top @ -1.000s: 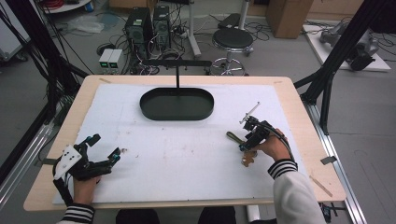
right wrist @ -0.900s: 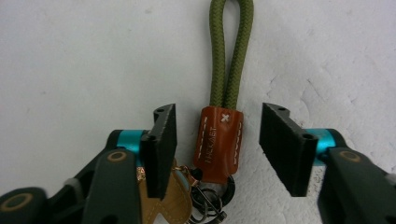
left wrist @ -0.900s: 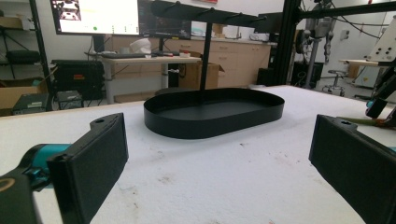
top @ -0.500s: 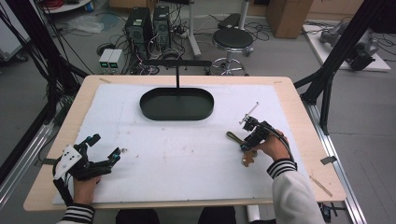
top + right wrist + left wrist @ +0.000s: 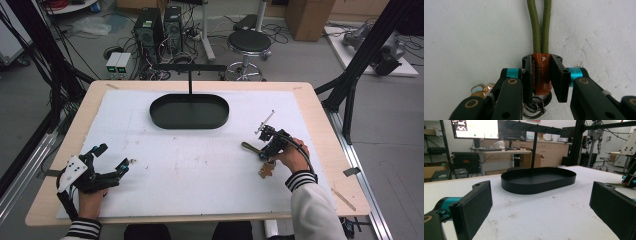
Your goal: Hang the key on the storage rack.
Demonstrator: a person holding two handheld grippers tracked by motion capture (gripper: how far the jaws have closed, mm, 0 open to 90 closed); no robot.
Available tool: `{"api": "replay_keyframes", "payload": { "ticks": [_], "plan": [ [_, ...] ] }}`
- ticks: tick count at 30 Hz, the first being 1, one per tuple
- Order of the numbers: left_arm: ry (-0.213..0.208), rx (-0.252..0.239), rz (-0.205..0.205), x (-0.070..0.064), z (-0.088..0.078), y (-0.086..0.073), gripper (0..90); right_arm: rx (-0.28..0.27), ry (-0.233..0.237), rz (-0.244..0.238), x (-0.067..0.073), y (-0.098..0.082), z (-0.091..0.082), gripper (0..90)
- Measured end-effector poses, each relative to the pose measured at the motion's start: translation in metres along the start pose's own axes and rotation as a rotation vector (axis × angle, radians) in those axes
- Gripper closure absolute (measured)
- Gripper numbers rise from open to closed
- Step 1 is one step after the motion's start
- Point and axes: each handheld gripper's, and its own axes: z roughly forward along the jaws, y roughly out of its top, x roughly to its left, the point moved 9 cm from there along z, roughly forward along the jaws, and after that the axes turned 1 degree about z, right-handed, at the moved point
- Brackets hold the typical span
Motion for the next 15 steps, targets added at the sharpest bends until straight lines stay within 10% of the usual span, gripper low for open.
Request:
{"api": "replay_keyframes", "payload": {
  "ticks": [15],
  "plan": [
    [0.000,-0.001,0.000,0.000,0.000,0.000,4.9,-0.291,0.052,0.034,0.003,0.029,-0.025,73.1]
  ]
}}
